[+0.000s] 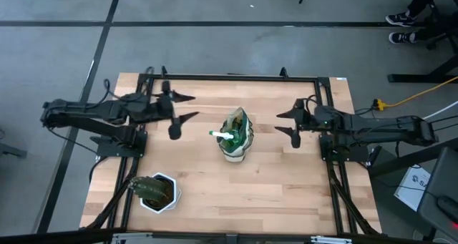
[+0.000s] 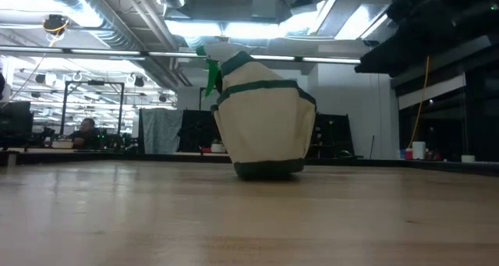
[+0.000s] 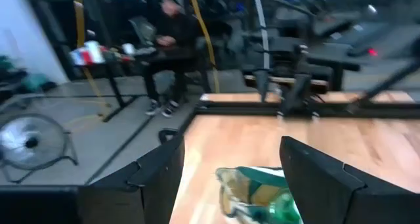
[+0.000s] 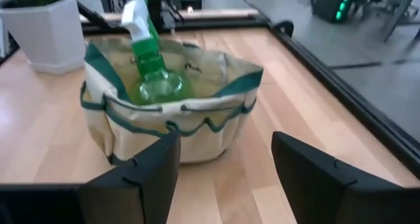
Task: Pick & Place Garden tools in Gardening bag
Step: Return to Home Position
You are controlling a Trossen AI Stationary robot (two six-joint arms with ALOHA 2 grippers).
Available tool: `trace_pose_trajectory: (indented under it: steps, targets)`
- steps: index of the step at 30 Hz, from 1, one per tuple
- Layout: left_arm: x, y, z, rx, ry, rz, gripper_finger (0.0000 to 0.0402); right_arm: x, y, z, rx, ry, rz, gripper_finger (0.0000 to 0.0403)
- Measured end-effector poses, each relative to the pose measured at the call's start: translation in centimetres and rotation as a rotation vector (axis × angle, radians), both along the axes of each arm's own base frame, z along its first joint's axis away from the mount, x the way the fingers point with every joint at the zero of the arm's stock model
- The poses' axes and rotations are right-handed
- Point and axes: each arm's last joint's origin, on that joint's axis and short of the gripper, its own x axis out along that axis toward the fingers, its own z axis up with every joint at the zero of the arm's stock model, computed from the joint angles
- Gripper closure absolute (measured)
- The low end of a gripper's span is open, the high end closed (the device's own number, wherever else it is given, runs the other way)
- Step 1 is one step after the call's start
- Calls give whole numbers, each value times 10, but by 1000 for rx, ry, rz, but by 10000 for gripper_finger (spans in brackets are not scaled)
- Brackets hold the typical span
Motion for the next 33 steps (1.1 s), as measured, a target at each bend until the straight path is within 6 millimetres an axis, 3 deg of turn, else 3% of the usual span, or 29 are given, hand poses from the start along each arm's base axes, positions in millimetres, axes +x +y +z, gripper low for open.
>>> trace_pose_trajectory:
  steps: [5,9,15,33]
  targets:
    - [-26,3,-17,3,-107,91,159,-3,0,6,-56,-79,16,162]
    - [-36,5,-20,-3,-138,142,159,-4,0,14,-138,-140,35,162]
    - [-36,4,-22,-35,-149,135,158,-4,0,16,-219,-145,55,162]
    - [-36,4,-22,-36,-146,133,159,-4,0,16,-219,-147,54,162]
